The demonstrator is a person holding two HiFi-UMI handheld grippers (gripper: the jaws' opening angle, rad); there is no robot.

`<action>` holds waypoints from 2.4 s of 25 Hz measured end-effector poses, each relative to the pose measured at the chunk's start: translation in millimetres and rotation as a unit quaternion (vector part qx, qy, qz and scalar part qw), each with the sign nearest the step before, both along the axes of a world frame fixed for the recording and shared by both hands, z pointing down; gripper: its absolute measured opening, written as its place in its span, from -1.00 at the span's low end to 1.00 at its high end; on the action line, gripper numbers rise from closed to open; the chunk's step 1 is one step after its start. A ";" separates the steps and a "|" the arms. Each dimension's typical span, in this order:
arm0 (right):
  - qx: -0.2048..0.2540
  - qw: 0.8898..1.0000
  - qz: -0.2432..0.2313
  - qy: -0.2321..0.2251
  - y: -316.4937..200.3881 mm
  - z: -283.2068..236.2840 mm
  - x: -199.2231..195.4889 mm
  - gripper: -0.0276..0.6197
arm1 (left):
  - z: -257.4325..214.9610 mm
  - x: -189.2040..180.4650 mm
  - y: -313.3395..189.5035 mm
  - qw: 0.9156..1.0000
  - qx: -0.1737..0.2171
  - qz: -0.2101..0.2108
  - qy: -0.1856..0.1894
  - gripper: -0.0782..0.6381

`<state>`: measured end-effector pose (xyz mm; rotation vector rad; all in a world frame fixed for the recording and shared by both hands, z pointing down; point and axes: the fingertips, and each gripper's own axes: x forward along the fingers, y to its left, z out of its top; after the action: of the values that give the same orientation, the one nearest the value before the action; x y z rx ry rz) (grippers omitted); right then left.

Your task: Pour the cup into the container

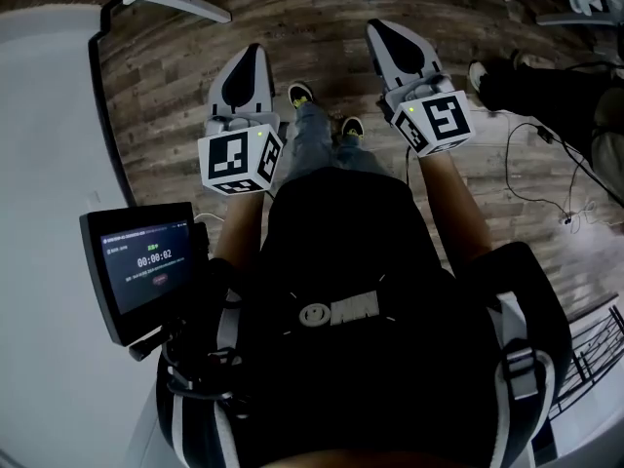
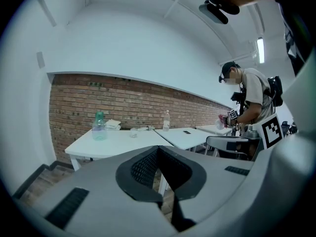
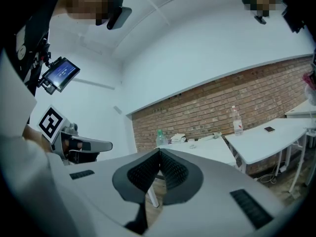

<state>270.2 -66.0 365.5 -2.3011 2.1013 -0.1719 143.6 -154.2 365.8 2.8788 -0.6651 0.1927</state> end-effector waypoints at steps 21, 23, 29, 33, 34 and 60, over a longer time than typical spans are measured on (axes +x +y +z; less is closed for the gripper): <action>0.009 0.999 0.015 0.047 19.2 -26.0 7.1 -0.90 | -34.0 40.9 26.9 0.995 0.047 0.069 0.048 -0.79; 0.014 0.998 0.011 0.055 12.2 -30.9 6.2 -0.90 | -35.8 38.6 22.9 0.996 0.047 0.057 0.051 -0.79; -0.029 0.998 -0.017 0.048 9.0 -20.4 0.3 -0.90 | -18.2 19.6 21.4 0.999 0.001 0.017 0.040 -0.79; -0.051 0.997 -0.046 0.018 -3.1 1.6 -12.8 -0.90 | -0.3 -1.2 11.1 0.999 -0.025 -0.022 0.008 -0.79; -0.048 0.998 -0.045 0.017 -4.7 1.6 -11.4 -0.90 | 0.2 -0.7 9.0 0.999 -0.025 -0.023 0.008 -0.79; -0.034 0.999 -0.020 -0.002 2.6 26.5 -10.4 -0.90 | 3.0 1.2 9.6 1.000 0.014 0.024 -0.009 -0.79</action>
<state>259.7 -63.5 391.9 -2.2929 2.1749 -0.2528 144.8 -144.5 368.9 2.9249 -0.6065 0.2178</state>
